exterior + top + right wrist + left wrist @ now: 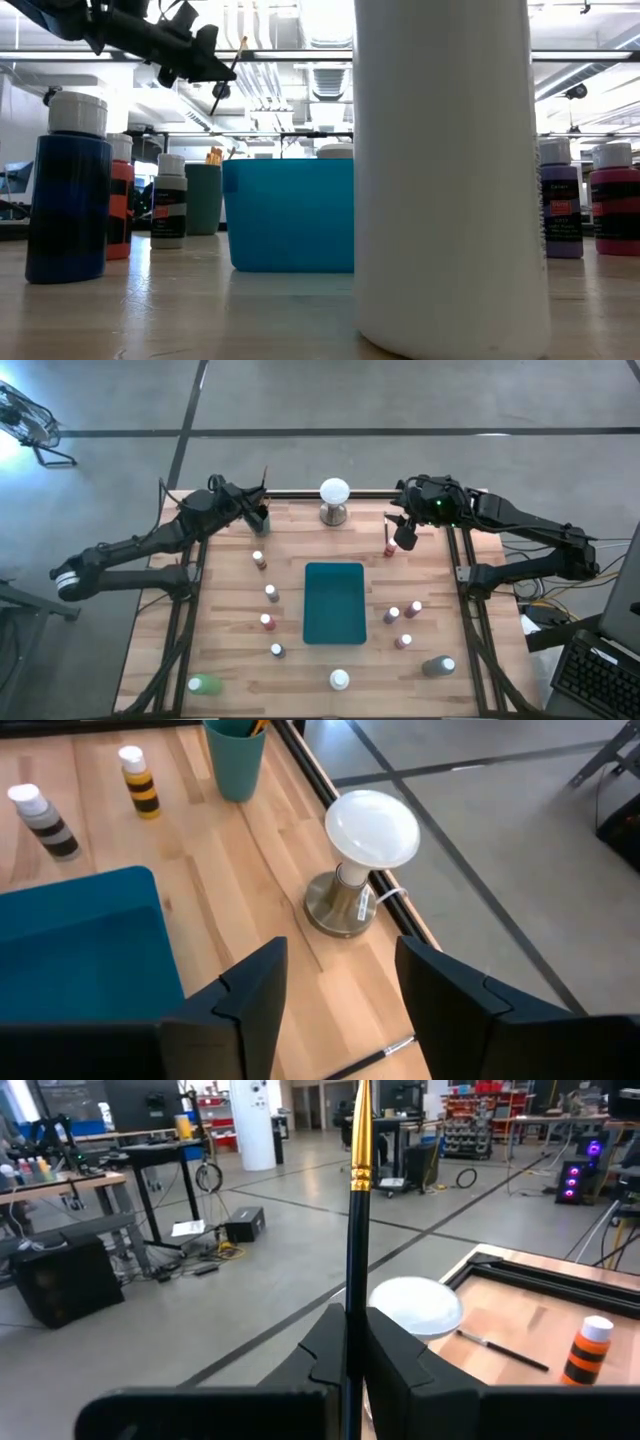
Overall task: Pick & Place Paint Supplies
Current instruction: Put the yellow paint brush into the green cup
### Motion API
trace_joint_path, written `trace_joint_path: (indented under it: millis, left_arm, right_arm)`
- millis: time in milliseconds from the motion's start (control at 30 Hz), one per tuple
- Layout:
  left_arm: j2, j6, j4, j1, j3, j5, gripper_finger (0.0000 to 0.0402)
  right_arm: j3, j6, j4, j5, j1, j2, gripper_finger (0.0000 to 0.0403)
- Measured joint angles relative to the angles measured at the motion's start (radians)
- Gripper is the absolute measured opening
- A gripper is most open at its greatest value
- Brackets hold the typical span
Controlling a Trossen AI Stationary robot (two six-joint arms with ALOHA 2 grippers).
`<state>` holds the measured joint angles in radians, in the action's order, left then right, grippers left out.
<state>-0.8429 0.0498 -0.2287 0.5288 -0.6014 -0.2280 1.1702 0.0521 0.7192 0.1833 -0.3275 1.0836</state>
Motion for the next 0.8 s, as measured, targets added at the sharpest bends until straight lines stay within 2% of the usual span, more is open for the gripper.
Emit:
trace_joint_path:
  millis: [267, 533, 800]
  left_arm:
    - [-0.001, -0.001, 0.0, 0.0, 0.0, 0.0, 0.002]
    - [0.001, -0.006, 0.0, 0.002, 0.027, -0.001, 0.002]
    - [0.019, -0.033, -0.177, 0.018, 0.143, -0.008, 0.002]
  right_arm:
    - [0.0, 0.0, 0.0, 0.0, 0.0, 0.0, 0.0188]
    - [0.0, 0.0, 0.0, 0.0, 0.0, -0.002, 0.0164]
    - [0.0, 0.0, 0.0, 0.0, 0.0, -0.002, 0.0136]
